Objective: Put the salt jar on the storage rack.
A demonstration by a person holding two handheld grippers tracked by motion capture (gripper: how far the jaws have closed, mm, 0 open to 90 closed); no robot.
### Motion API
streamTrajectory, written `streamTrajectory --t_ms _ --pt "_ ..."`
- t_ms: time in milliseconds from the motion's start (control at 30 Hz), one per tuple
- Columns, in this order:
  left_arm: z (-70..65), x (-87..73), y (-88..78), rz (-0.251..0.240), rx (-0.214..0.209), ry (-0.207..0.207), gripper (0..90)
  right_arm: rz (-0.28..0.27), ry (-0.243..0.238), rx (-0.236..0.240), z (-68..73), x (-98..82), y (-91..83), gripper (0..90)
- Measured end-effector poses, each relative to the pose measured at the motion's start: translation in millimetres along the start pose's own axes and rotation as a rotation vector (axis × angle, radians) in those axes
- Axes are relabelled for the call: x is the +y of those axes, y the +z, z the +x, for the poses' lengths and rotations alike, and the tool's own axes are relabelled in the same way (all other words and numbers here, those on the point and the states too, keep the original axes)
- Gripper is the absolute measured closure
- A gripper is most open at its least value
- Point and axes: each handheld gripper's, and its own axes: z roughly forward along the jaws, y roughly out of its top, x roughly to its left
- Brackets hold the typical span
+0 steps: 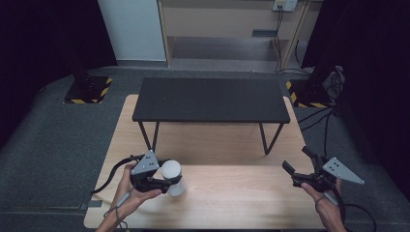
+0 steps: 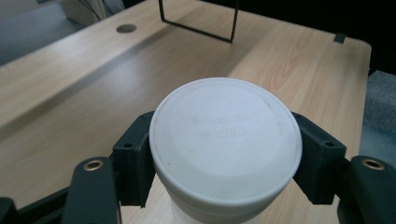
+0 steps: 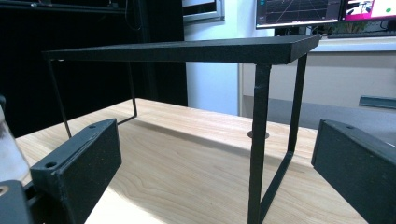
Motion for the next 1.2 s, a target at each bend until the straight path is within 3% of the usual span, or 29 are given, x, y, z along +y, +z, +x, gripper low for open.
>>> streamTrajectory --t_ms 100,200,300,333,367,500,567,633,733,967,1200 --pt "-2.7 16.7 -7.1 -0.001 0.019 -0.009 32.2 -0.001 0.001 0.0 -0.2 -0.1 -0.1 1.5" --pt "-6.0 37.6 -15.5 0.012 0.035 0.015 32.2 -0.002 -0.001 0.0 -0.1 -0.2 -0.5 1.5" --pt "-6.4 56.3 -26.3 0.007 0.043 0.004 32.1 -0.002 0.0 0.0 0.1 -0.1 -0.4 1.4" --pt "-4.9 69.4 -34.8 0.001 0.042 0.003 32.1 -0.002 0.0 0.001 0.2 -0.1 -0.4 1.4" --pt "-4.9 69.4 -34.8 0.001 0.042 0.003 32.0 -0.002 0.0 0.001 0.2 -0.1 -0.4 1.4" --pt "-3.3 96.6 -54.2 -0.035 0.07 -0.003 32.0 -0.001 -0.001 0.003 0.1 0.0 -0.2 1.4" --pt "-2.0 119.2 -68.9 -0.065 0.099 -0.006 32.0 -0.003 -0.001 0.004 0.1 -0.1 -0.4 1.4" --pt "-1.0 127.2 -73.4 -0.073 0.108 -0.006 32.1 -0.004 -0.002 0.003 -0.1 -0.2 -0.4 1.4" --pt "2.9 152.7 -86.2 -0.103 0.146 -0.04 32.1 -0.003 0.0 0.002 -0.2 -0.2 -0.3 1.4" --pt "12.0 191.1 -91.6 -0.086 0.228 -0.074 32.2 -0.005 -0.001 0.005 -0.3 -0.2 -0.5 1.4" --pt "23.2 208.1 -79.7 -0.083 0.311 -0.082 32.2 -0.007 0.001 0.003 -0.8 -0.3 -1.2 1.4"
